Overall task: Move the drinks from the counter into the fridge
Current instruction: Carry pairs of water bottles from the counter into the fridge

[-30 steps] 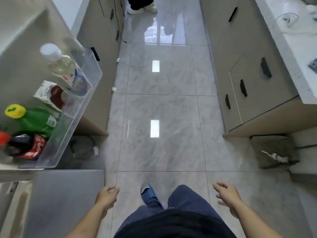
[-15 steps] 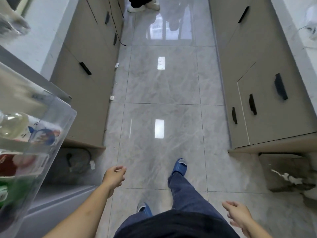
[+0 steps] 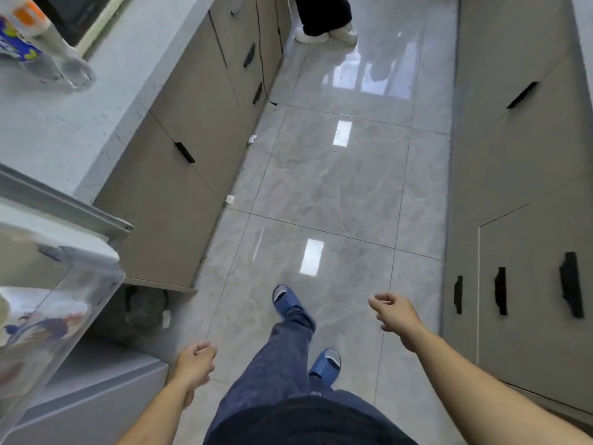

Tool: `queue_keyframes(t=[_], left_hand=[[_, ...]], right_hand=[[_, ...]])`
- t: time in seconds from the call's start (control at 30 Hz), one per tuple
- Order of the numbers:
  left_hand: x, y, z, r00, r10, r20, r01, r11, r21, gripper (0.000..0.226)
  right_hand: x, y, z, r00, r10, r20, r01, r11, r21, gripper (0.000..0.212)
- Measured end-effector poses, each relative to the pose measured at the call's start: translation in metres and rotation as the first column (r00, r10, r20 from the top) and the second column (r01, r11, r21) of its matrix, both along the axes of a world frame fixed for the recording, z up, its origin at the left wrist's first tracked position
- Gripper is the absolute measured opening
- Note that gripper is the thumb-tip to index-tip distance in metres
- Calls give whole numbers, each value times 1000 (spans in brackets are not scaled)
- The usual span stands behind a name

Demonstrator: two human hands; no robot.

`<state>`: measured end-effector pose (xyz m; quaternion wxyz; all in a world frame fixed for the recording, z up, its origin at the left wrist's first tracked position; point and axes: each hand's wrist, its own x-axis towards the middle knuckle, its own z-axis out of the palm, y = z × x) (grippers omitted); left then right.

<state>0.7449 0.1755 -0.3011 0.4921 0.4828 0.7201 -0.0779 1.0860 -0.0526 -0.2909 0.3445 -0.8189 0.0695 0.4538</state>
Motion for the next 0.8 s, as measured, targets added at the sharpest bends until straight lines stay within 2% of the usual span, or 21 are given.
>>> queue_keyframes(t=[0.17,0.37,0.53,0.67,0.8], left_hand=[[35,23,-15,994,105,-26,-106,993,-44,39],[92,85,-9,971,237,-23,-238,968,-77,36],[148,154,4,944,301,137,-294,953,-70,32],[187,197,17,876,386,290,-389,920,-50,30],[212,231,29,830,438,345,-470,883,10,28]], right_hand=[[53,76,-4,994,110,9,-110,993,36,38],[114,146,3,978,205,20,-204,978,-41,36],[154,194,2,949,313,26,-308,943,-123,32],[183,238,-2,920,391,1,-386,909,-155,31],[209,302,-9,891,454,-15,-451,881,-140,31]])
